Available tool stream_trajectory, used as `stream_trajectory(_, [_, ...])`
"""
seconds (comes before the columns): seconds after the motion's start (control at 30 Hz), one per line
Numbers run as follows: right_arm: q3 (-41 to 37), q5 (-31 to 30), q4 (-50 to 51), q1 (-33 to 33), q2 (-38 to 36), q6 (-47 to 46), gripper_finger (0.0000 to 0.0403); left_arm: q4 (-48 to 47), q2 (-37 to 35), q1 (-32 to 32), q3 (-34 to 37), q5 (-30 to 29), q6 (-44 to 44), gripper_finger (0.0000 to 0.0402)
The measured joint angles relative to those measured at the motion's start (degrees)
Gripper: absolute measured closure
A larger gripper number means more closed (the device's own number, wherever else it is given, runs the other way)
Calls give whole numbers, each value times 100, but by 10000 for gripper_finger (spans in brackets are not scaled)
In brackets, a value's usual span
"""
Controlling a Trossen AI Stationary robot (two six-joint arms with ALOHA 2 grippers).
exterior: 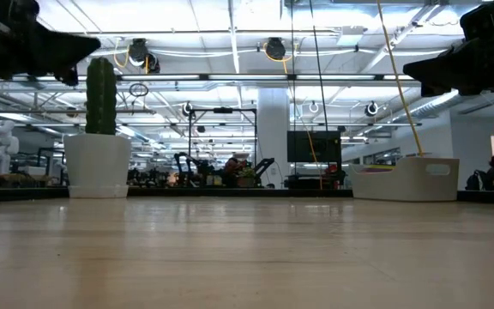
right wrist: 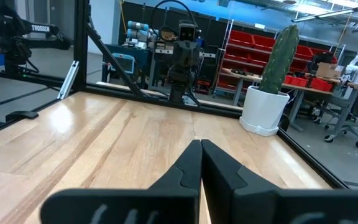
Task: Nest measuring cups in basket
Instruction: Return to Home Position
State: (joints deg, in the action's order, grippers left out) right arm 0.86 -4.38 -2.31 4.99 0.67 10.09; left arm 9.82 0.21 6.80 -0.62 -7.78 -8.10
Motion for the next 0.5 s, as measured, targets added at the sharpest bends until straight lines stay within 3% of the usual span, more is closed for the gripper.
stream_trajectory(0.27, [1,0,-2,0,0,0,403,-802,2,-398,-2,322,345,397])
stream_trajectory(0.5, [0,0,-2,1,0,0,403,-887,7,-541,-9,548,481,383])
